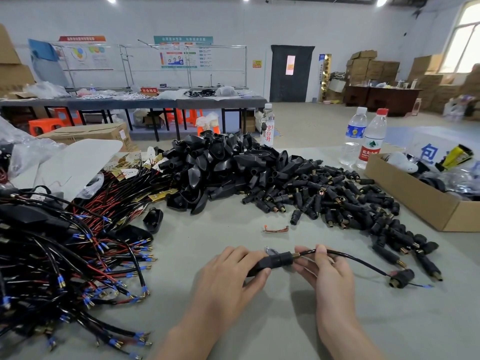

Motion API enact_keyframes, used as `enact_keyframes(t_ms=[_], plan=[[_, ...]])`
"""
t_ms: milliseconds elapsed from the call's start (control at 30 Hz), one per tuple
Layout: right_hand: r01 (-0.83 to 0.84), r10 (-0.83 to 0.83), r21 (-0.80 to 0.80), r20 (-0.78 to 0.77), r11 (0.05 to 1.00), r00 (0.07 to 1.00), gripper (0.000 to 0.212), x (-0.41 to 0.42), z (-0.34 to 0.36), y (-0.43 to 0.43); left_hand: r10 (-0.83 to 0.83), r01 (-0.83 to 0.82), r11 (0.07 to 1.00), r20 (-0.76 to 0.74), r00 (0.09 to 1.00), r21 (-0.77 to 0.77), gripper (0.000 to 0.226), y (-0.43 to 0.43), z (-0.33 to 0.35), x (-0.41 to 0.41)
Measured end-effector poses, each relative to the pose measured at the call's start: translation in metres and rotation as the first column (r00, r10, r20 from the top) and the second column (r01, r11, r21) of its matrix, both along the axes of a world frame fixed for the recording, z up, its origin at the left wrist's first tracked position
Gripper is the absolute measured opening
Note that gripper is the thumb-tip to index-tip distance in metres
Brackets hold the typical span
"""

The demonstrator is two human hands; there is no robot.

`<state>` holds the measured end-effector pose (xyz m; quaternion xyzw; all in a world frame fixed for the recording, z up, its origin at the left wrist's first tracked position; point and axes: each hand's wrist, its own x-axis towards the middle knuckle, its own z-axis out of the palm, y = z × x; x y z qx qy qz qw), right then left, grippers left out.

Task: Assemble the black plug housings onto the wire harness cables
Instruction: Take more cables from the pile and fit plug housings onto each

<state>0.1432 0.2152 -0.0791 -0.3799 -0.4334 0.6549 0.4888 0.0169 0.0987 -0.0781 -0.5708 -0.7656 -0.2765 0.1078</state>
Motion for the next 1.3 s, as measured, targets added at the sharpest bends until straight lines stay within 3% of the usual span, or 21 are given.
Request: enact_keyframes(t_ms=[300,667,900,1033,1133,1300], plan=[[0.144,-0.144,0.018,0.011,0.989,0.989,0.018,0.001,-0.001,0.005,-0.01,0.01,1.0,0.003,1.0,0.007,0.04,0.001,-0.003,0.004],[0.231,-0.24,-0.077,-0.139,0.97,0.961,0.016,0.012,-0.001,0.024,0.007,-0.008,1.0,0.072,0.997,0.009,0.029,-0.009,-0.007,-0.01],[0.248,-0.261,-0.087,-0.195,0.965,0.945,0.016,0.014,0.003,0.024,-0.014,0.013,1.0,0.068,0.998,0.01,0.036,-0.008,-0.009,-0.009],[0.02,-0.046,-0.104,-0.253,0.994,0.966,0.015,0.01,0.006,0.016,0.023,-0.028,0.998,0.076,0.997,0.058,0.031,-0.008,-0.012,-0.015],[-0.2,0.197,-0.017,-0.11,0.98,0.974,0.015,0.002,0.001,0.006,0.004,-0.011,0.997,0.088,0.996,0.08,0.029,-0.009,-0.013,-0.018],[-0.235,0.236,0.041,-0.019,0.971,0.972,0.012,-0.002,-0.002,0.001,-0.034,0.026,0.996,0.098,0.995,0.084,0.033,-0.009,-0.014,-0.018]])
